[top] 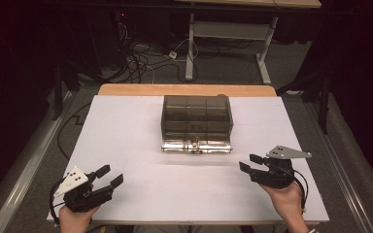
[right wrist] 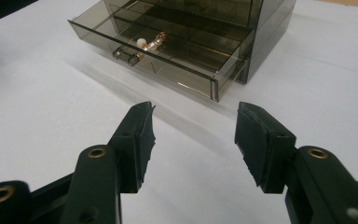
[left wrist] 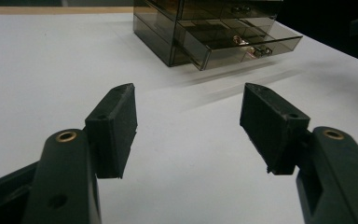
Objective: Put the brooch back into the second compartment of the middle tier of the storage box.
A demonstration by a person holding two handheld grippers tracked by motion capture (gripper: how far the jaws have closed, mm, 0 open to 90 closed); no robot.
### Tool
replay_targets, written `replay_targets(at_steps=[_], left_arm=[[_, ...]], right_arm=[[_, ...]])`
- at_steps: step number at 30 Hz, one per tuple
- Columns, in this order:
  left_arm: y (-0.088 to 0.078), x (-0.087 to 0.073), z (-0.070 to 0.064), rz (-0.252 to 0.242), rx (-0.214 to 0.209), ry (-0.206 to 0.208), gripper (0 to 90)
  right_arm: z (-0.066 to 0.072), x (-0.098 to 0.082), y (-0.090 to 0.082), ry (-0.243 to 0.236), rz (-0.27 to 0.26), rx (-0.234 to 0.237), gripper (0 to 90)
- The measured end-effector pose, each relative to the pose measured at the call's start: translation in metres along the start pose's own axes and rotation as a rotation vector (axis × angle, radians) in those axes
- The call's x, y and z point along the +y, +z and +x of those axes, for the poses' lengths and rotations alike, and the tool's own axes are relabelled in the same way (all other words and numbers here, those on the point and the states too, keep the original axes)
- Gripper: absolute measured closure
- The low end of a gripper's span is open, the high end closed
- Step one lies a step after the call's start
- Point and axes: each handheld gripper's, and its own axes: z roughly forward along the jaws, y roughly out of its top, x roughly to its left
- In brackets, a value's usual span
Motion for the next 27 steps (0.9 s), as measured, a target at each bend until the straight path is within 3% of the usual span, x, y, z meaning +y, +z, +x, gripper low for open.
replay_targets(at_steps=[27], left_arm=[[0.0, 0.0, 0.0, 0.001, 0.005, -0.001, 35.5]], right_arm=[[-0.002, -0.046, -0.015, 0.023, -0.07, -0.074, 41.2]])
